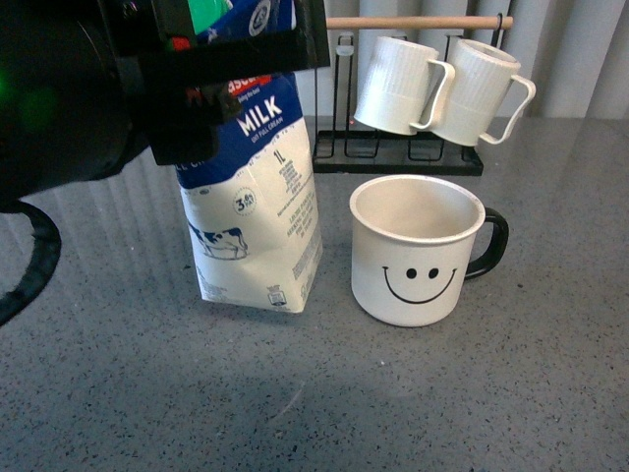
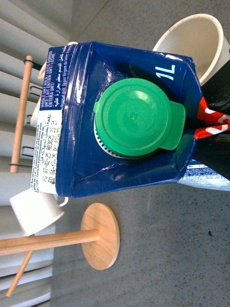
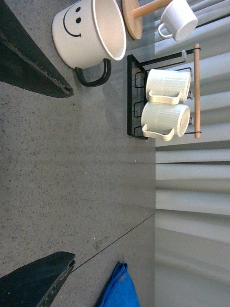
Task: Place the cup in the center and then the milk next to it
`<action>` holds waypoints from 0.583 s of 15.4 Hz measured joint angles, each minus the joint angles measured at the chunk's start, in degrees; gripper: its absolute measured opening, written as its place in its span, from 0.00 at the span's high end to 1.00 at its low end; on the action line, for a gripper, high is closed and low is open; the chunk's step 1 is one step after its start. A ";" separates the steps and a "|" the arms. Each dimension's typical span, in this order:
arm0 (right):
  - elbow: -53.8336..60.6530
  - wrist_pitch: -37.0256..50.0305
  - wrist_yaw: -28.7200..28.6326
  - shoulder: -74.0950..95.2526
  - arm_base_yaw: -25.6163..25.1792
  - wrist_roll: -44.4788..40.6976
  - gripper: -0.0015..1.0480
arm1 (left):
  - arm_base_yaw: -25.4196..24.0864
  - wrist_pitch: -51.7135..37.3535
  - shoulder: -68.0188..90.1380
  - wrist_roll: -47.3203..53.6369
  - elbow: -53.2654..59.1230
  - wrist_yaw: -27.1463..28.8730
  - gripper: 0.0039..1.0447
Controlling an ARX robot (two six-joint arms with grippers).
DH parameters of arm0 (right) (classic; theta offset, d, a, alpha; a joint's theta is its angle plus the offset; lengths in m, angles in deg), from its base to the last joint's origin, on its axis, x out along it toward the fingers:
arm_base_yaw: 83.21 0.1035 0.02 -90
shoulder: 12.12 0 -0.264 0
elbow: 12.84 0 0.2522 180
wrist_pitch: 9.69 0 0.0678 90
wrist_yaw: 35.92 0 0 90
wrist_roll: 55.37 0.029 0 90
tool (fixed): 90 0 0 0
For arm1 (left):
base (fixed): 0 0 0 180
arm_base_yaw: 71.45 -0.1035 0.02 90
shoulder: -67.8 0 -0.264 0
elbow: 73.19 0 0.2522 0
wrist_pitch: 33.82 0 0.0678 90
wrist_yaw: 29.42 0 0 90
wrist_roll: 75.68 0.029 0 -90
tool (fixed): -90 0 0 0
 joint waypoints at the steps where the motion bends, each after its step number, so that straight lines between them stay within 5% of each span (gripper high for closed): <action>1: 0.00 0.00 0.00 0.00 0.00 0.00 0.06 | 0.20 0.02 1.27 -0.50 -0.33 0.98 0.98; 9: 0.00 0.00 0.00 0.00 0.00 0.00 0.06 | 3.56 -1.64 8.83 -5.09 -3.76 5.53 0.98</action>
